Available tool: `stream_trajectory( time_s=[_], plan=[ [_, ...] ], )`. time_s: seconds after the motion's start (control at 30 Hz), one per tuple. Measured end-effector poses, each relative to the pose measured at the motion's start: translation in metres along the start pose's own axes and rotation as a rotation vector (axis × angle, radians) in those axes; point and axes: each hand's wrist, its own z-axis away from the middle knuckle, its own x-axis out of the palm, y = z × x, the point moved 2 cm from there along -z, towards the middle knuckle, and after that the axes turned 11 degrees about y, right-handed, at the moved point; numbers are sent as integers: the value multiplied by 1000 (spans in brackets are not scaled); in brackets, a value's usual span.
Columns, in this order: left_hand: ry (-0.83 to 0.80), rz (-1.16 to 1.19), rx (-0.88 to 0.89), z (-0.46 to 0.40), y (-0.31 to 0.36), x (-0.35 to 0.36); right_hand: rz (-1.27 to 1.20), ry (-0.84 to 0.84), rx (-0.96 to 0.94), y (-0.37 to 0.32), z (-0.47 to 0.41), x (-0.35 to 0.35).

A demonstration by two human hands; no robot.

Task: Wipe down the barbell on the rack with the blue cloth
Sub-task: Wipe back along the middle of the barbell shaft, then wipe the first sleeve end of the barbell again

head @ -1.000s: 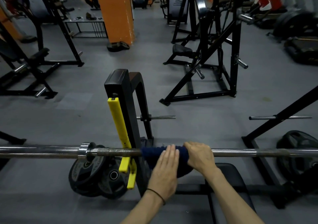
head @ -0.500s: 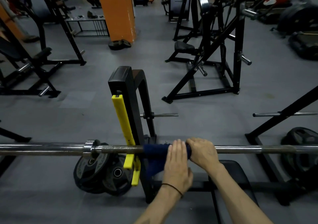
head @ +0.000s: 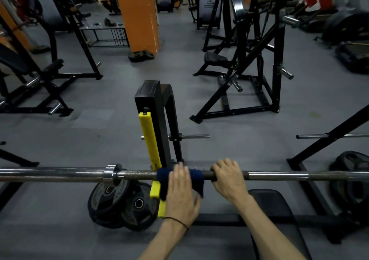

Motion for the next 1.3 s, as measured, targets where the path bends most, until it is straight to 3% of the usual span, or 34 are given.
stream_trajectory(
  time_s=[0.13,0.37,0.53,0.63,0.73,0.9,1.3],
  plan=[
    [-32,27,89,-12,36,1,-48,49,-33,-33,-8,3],
    [-22,-52,272,-4,-19,-7,-111,-68,-25,-15,0,-3],
    [126,39,162,8,-75,-30,-228,69,68,-50,3,-12],
    [170,1,185,13,-113,-42,-314,164,69,-89,6,-14],
    [202,-11,153,19,-144,-47,-332,153,107,-121,5,-11],
    [156,-80,52,23,-178,-42,-178,69,182,-132,5,13],
    [90,-94,60,3,-182,-42,-47,202,159,-133,1,26]
  ],
)
